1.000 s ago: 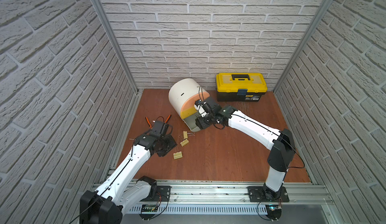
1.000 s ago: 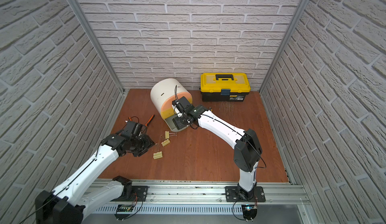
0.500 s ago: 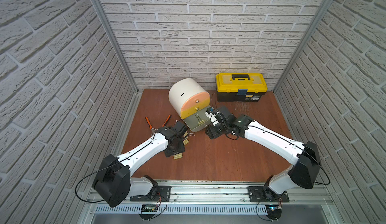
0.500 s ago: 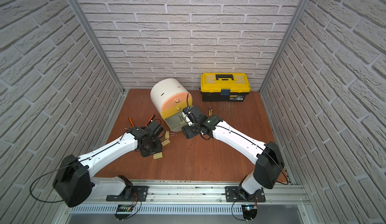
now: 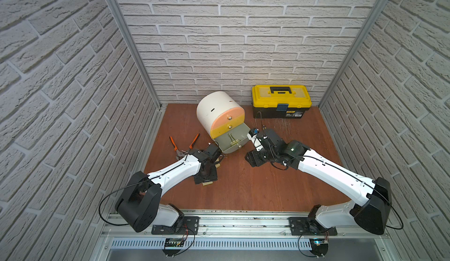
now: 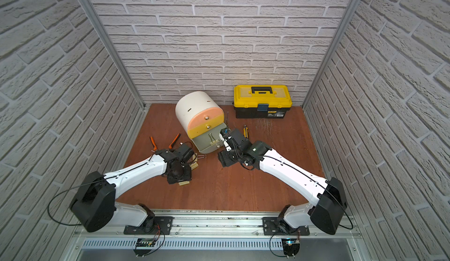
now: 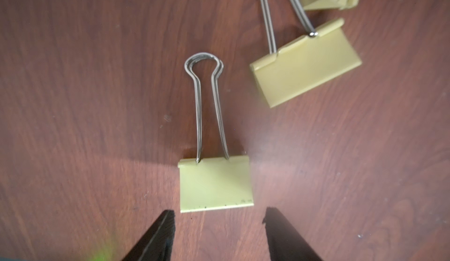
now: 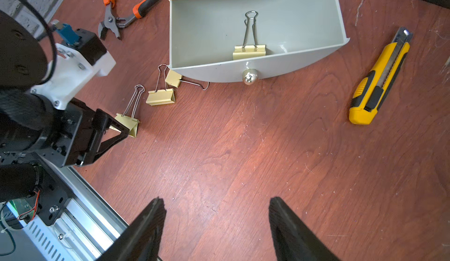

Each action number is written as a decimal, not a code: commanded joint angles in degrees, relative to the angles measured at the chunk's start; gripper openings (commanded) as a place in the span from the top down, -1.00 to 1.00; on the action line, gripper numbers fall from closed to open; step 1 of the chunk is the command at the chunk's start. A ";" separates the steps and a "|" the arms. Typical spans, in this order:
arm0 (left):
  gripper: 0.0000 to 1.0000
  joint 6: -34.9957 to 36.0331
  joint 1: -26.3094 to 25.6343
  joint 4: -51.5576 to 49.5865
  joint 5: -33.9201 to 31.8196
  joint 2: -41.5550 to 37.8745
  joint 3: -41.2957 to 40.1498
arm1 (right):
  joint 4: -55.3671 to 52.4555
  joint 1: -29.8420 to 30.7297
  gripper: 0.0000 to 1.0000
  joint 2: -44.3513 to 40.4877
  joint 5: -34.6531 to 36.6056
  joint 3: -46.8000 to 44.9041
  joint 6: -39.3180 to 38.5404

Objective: Put the binder clips in the drawer according to color
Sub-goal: Pick up the binder clip at the center of the board.

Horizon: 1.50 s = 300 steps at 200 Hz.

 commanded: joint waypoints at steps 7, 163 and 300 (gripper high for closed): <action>-0.30 1.14 -0.30 1.15 0.04 1.05 -1.70 | -0.09 0.74 -0.43 -2.37 1.21 -0.65 1.11; -0.16 2.53 0.67 5.30 0.74 4.59 -3.96 | -1.18 1.80 -0.37 -2.65 2.06 -0.08 1.82; 0.18 0.24 -1.30 -8.79 0.16 -4.73 8.17 | -1.02 0.61 -0.29 -5.41 5.31 -2.67 1.04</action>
